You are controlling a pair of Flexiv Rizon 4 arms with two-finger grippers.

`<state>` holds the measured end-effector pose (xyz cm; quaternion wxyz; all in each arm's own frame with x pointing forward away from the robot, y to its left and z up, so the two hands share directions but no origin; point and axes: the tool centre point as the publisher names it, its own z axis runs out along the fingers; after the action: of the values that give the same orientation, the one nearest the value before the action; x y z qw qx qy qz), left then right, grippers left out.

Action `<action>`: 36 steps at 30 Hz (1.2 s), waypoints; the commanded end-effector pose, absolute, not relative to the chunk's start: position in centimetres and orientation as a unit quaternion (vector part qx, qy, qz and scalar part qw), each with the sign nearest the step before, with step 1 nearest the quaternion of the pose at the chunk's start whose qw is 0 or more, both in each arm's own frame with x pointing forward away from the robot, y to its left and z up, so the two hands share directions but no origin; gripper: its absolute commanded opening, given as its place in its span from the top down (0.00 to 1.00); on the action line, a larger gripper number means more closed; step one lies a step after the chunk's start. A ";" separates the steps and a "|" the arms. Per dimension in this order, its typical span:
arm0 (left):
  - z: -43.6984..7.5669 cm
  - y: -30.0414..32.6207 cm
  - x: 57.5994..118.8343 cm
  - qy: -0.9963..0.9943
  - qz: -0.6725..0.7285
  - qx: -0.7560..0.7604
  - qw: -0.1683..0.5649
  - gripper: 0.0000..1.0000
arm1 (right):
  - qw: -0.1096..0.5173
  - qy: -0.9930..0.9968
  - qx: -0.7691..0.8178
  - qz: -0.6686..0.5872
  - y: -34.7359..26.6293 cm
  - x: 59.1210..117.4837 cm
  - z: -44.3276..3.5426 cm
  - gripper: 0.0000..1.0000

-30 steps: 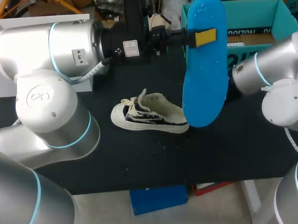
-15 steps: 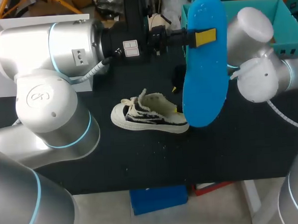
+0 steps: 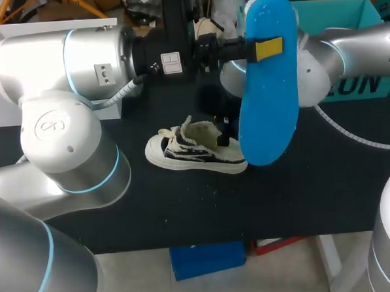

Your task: Take the shoe out of the shoebox, open the shoe tongue, remove and reinsert the insole, then place the shoe into the shoebox

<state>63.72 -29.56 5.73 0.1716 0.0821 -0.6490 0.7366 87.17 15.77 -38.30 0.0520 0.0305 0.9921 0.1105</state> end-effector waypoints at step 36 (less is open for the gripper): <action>5.8 -29.7 63.6 -0.650 0.736 0.084 0.171 1.00 | -0.012 0.998 0.065 0.000 18.9 88.0 -40.4 1.00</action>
<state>63.72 -29.55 5.73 0.1716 0.0821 -0.6490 0.7366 88.04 18.98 -40.47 -0.0134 0.0649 0.9978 0.0009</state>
